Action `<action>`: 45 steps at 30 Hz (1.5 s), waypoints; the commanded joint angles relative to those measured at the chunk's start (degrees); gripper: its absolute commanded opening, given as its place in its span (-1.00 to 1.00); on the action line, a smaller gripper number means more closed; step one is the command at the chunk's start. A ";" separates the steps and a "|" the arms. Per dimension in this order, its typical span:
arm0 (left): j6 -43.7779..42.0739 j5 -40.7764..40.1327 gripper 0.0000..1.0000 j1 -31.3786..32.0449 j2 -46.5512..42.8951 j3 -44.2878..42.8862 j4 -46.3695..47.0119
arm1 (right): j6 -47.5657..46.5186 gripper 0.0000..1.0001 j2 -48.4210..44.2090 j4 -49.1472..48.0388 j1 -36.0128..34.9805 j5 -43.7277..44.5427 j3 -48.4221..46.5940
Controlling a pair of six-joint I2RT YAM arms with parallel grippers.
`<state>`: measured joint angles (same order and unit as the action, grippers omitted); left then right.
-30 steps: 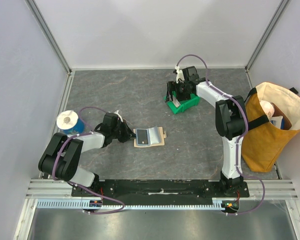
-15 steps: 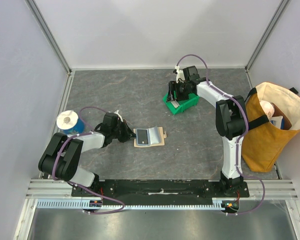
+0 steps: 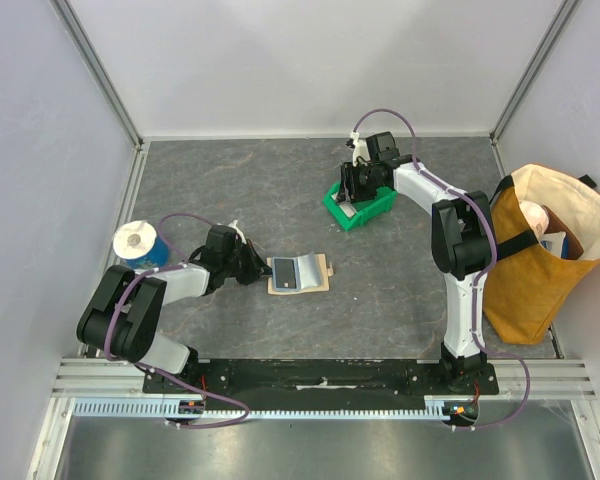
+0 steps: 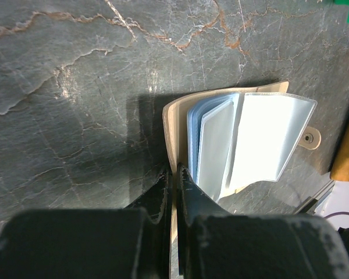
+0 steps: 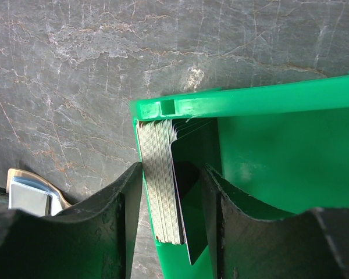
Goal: Put the credit cards into the card holder
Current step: Pick up the credit card from the storage box.
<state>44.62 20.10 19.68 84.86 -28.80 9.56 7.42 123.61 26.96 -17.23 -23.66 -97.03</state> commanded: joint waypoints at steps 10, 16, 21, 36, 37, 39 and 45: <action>-2.26 1.44 -0.96 -0.08 1.01 -1.35 1.60 | -0.39 -0.19 -3.11 0.55 0.01 -2.53 -2.46; -2.26 1.44 -0.97 -0.17 1.01 -1.35 1.60 | -0.30 -0.12 -2.94 0.64 0.01 -4.02 -2.55; -2.26 1.44 -0.96 -0.08 1.19 -1.44 1.60 | -0.13 -0.01 -3.03 0.81 0.09 -5.17 -2.63; -2.26 1.35 -0.97 -0.08 1.19 -1.35 1.69 | -0.04 0.04 -2.67 1.95 0.01 -8.42 -3.07; -2.26 1.35 -0.96 -0.08 1.19 -1.44 1.60 | 0.05 0.03 -2.59 2.04 0.09 -8.42 -3.07; -2.26 1.43 -0.96 -0.08 1.19 -1.52 1.69 | 0.05 0.04 -2.59 2.04 0.01 -8.86 -3.16; -2.17 1.44 -0.97 -0.08 1.36 -1.53 1.69 | -0.21 -0.06 -2.76 2.39 0.01 -9.65 -3.25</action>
<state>44.62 20.64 19.68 85.71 -28.86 10.00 7.44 123.59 28.38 -17.21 -30.65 -97.69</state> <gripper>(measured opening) 0.035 0.487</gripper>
